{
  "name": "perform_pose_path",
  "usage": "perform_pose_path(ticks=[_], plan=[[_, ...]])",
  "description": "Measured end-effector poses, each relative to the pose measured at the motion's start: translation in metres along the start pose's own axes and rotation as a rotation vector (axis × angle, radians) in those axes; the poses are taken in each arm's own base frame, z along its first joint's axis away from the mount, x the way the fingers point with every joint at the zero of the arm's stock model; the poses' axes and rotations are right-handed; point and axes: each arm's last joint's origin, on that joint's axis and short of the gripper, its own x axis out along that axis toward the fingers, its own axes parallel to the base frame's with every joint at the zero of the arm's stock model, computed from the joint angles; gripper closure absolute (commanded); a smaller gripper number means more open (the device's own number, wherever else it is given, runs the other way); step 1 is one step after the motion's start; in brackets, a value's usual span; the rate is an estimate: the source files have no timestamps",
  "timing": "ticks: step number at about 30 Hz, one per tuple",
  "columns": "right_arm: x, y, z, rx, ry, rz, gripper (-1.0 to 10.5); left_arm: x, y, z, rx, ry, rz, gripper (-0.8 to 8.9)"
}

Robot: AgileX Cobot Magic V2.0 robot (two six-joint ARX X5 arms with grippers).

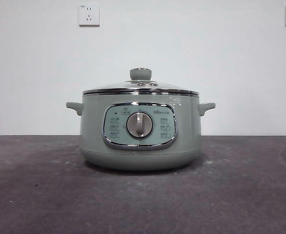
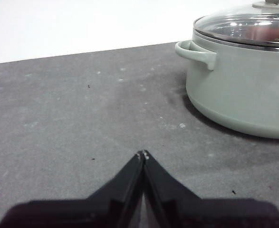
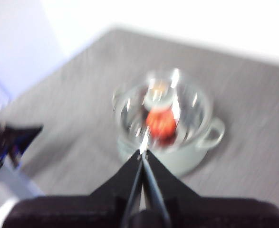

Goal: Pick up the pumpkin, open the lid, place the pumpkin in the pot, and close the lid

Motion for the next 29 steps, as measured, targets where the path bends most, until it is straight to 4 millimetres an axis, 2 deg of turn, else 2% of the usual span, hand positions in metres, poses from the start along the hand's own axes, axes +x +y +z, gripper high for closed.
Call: perform_pose_path(ticks=[3, 6, 10, 21, 29], plan=[[-0.014, 0.001, -0.013, -0.029, -0.100, -0.080, 9.5, 0.000, 0.000, 0.000, 0.000, 0.000, 0.000, 8.17], [-0.013, -0.002, -0.030, -0.067, -0.178, -0.146, 9.5, 0.000, 0.000, 0.000, 0.000, 0.000, 0.000, 8.17], [0.002, -0.009, -0.063, -0.105, -0.260, -0.203, 9.5, 0.000, 0.000, 0.000, 0.000, 0.000, 0.000, 8.17], [0.062, -0.030, -0.175, -0.103, -0.392, -0.224, 9.5, 0.000, 0.000, 0.000, 0.000, 0.000, 0.000, 8.17], [0.087, -0.041, -0.232, -0.030, -0.387, -0.350, 9.5, 0.000, 0.000, 0.000, 0.000, 0.000, 0.000, 8.17]])
